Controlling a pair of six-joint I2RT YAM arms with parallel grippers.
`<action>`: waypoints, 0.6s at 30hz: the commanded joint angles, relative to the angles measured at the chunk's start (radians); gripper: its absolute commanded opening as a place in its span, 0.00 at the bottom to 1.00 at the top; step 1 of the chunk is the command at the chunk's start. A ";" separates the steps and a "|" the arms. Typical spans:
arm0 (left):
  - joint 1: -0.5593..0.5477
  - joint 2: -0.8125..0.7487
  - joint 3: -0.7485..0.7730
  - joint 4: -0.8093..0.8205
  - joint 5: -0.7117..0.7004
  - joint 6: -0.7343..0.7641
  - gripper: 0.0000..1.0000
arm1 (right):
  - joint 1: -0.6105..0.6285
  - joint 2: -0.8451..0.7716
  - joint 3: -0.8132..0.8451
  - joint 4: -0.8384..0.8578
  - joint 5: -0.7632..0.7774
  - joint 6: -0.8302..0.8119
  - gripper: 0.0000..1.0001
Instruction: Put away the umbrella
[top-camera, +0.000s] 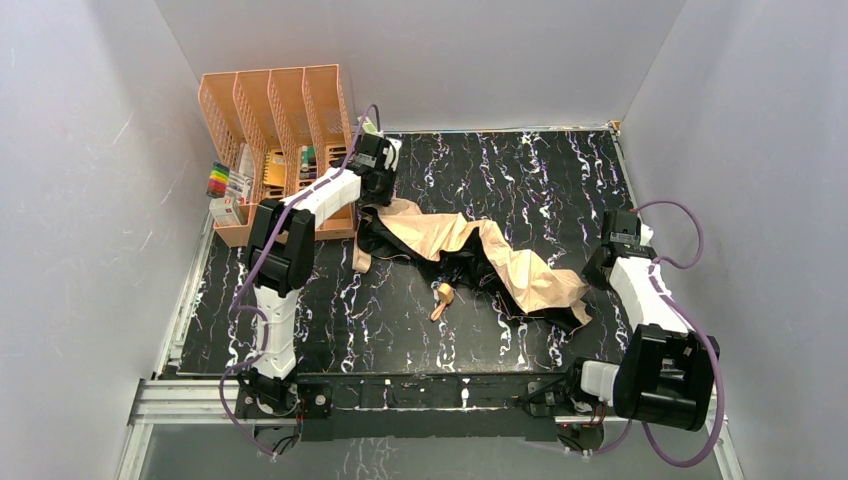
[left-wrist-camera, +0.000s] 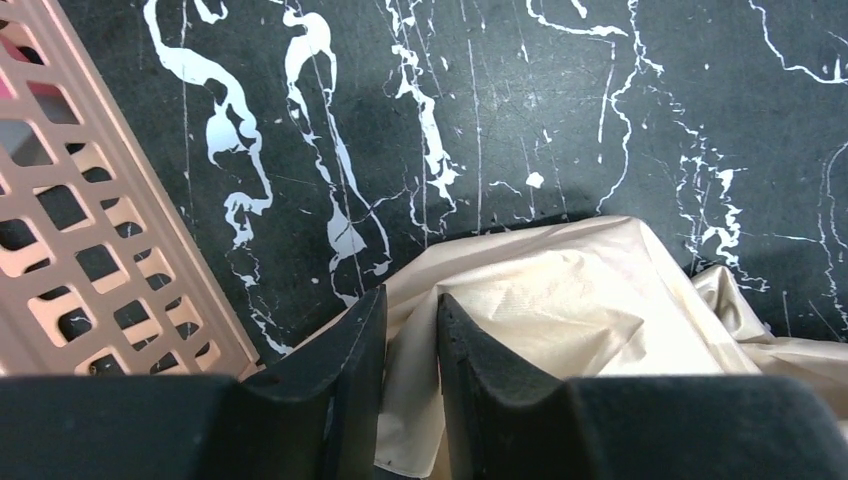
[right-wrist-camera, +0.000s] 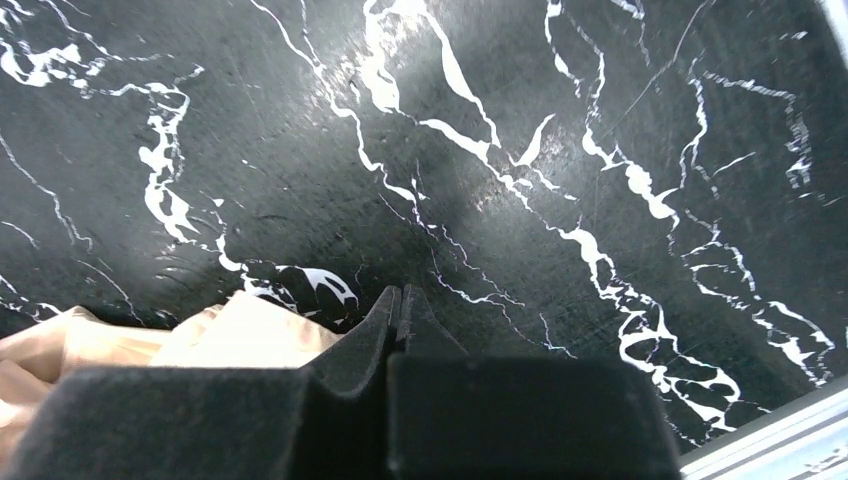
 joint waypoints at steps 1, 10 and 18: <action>-0.002 0.007 0.026 -0.034 -0.028 0.016 0.22 | -0.027 0.037 -0.014 0.038 -0.099 0.023 0.00; -0.004 -0.008 -0.055 -0.081 0.093 0.025 0.10 | -0.027 -0.023 -0.090 0.026 -0.370 0.030 0.00; -0.039 -0.016 -0.123 -0.109 0.167 0.031 0.07 | -0.024 -0.053 -0.180 0.071 -0.542 0.059 0.00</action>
